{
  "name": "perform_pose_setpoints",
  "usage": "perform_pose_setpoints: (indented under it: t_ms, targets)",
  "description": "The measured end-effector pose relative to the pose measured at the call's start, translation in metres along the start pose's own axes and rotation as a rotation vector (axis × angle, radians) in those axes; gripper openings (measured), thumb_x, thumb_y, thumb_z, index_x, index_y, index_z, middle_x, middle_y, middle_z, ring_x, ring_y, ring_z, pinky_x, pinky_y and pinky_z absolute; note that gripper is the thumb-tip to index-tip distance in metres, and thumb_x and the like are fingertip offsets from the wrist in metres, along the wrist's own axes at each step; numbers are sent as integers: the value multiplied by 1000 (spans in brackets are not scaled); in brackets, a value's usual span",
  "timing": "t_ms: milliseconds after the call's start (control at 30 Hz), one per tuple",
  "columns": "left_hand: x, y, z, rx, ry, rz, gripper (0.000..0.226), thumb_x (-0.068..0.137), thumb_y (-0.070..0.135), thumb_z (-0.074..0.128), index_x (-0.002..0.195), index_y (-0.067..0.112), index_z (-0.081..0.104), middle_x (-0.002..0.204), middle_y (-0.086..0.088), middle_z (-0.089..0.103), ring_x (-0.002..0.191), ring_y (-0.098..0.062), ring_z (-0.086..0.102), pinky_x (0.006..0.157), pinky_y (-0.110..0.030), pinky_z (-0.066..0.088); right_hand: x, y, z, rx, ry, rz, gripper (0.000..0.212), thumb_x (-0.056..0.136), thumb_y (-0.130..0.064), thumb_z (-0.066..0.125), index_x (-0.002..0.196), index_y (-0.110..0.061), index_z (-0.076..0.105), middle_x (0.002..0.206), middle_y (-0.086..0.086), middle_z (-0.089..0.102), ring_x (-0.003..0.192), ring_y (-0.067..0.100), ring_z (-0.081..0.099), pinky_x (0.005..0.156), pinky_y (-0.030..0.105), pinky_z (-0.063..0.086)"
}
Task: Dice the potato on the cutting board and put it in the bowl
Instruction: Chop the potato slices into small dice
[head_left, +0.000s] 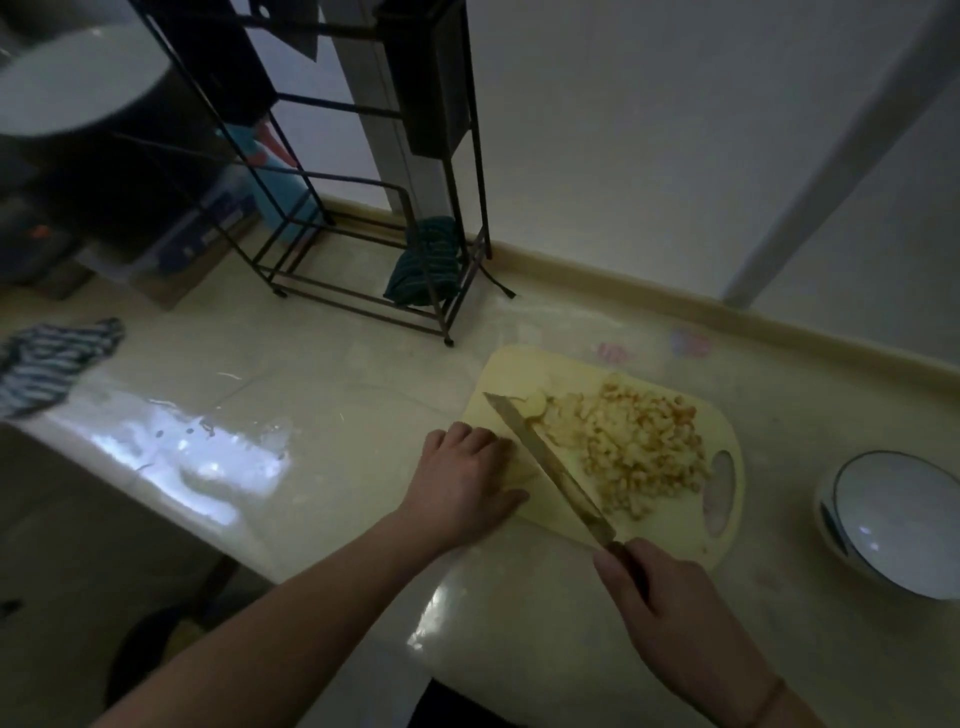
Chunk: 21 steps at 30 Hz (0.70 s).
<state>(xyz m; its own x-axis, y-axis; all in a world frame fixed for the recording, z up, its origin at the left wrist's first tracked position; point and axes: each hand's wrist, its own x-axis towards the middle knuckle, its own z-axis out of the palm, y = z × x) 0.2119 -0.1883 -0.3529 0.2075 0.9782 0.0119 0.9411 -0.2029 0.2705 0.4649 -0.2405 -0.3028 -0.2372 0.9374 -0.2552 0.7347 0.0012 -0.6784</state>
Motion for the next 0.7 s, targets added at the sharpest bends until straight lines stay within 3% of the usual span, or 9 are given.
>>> perform_pose_setpoints:
  t_ms: [67, 133, 200, 267, 333, 400, 533, 700]
  targets:
    - [-8, -9, -14, -109, 259, -31, 35, 86, 39, 52, 106, 14, 68, 99, -6, 66, 91, -31, 60, 78, -42, 46, -1, 0, 0, -251, 39, -40, 52, 86, -74, 23, 77, -27, 43, 64, 1, 63, 66, 19, 65, 54, 34, 39]
    - [-17, -18, -28, -233, 582, -35, 17, 89, 20, 57, 103, 13, 64, 97, -9, 65, 94, -29, 58, 82, -43, 46, 1, 1, 4, -448, 63, -145, 49, 93, -68, 22, 76, -28, 44, 54, 1, 58, 48, 19, 60, 40, 31, 33]
    - [-19, -14, -42, -211, 654, 166, 14, 89, 14, 62, 103, 15, 61, 98, -8, 63, 96, -25, 56, 85, -41, 43, 2, -2, 6, -570, 75, -226, 52, 94, -63, 22, 71, -25, 48, 44, -2, 48, 31, 15, 47, 33, 25, 20]
    - [-10, 0, -55, -162, 446, 406, 18, 91, 22, 66, 108, 16, 65, 106, -6, 65, 101, -24, 57, 90, -39, 42, 4, -1, 10, -632, 118, -304, 51, 92, -59, 29, 69, -21, 54, 44, -3, 44, 27, 15, 40, 35, 23, 15]
    - [4, 13, -60, -142, 150, 451, 34, 95, 41, 61, 120, 18, 67, 119, -3, 65, 112, -23, 56, 94, -39, 43, 5, -3, 13, -666, 157, -338, 49, 89, -57, 34, 71, -18, 58, 45, -2, 45, 26, 18, 39, 36, 23, 17]
    - [11, 18, -56, -89, -31, 462, 48, 94, 54, 52, 125, 21, 66, 126, 1, 65, 116, -23, 55, 94, -41, 44, 6, -4, 15, -684, 184, -343, 49, 88, -57, 36, 72, -17, 60, 45, -1, 46, 26, 19, 41, 36, 23, 17]
    - [12, 15, -46, -35, -141, 657, 42, 94, 49, 56, 121, 20, 70, 120, 3, 68, 114, -22, 55, 96, -40, 40, 5, -4, 15, -670, 205, -339, 49, 87, -57, 36, 71, -17, 60, 44, -1, 46, 26, 19, 41, 35, 22, 18]
    - [12, 18, -47, -60, -131, 741, 39, 97, 42, 56, 122, 14, 68, 113, -2, 68, 107, -21, 56, 94, -38, 40, 0, -3, 18, -651, 215, -317, 49, 86, -57, 37, 69, -18, 60, 44, 0, 48, 26, 19, 42, 31, 24, 23]
